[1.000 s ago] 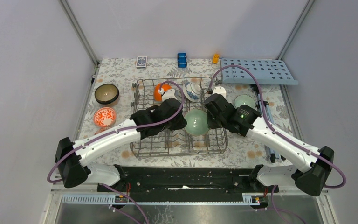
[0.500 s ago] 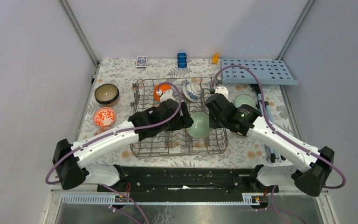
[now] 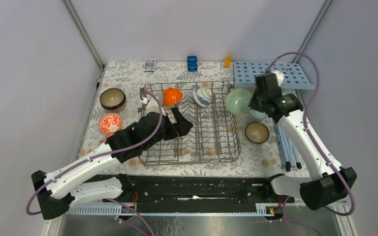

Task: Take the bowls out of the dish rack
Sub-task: Place the bowl with the bowl.

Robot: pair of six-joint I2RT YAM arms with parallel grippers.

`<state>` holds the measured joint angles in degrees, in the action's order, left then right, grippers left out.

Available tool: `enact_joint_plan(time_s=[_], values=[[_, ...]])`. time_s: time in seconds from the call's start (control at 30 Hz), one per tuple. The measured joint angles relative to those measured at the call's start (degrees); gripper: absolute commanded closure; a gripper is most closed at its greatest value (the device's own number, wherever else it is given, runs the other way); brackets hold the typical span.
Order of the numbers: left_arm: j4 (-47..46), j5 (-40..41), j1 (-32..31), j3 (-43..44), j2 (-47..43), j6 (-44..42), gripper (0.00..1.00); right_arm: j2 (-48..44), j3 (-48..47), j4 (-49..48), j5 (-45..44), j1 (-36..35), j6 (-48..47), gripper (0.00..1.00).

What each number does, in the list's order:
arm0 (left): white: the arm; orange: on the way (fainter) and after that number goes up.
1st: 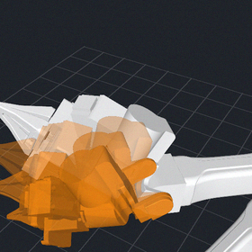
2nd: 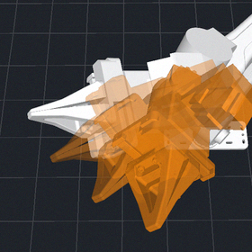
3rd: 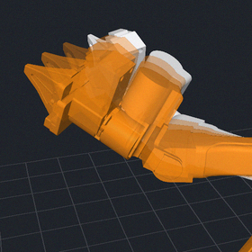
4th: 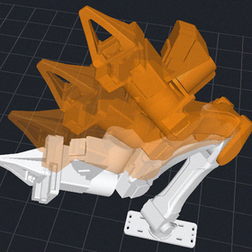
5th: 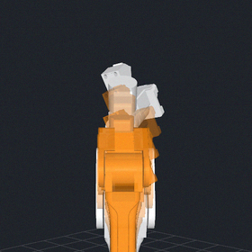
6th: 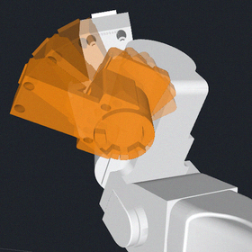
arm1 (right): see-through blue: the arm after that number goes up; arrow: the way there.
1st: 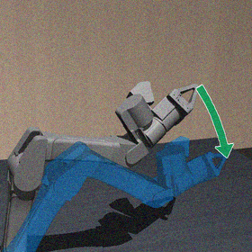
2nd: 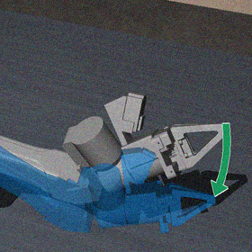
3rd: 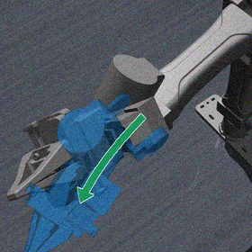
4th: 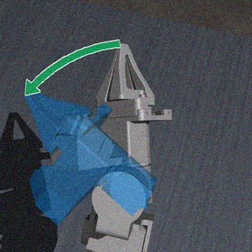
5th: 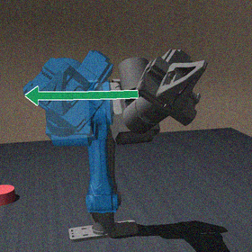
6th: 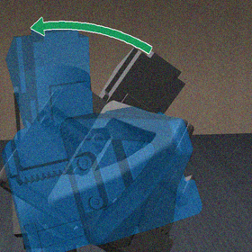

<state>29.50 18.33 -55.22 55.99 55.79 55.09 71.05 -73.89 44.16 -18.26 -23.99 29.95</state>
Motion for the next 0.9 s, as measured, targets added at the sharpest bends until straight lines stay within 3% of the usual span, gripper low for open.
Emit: enact_joint_plan(time_s=[0.17,0.33,0.9], values=[[-1.0,0.3,0.1,-6.1,-3.8,0.0,0.01,0.1,1.5,-4.8,2.4,15.9,3.2,1.0],[-1.1,0.3,0.2,-11.0,-7.1,0.3,0.01,0.7,5.8,-9.5,4.6,23.8,7.2,1.0],[-4.2,-1.3,0.2,-17.6,-9.2,3.6,0.03,6.8,17.5,-24.0,11.5,30.9,15.2,1.0]])
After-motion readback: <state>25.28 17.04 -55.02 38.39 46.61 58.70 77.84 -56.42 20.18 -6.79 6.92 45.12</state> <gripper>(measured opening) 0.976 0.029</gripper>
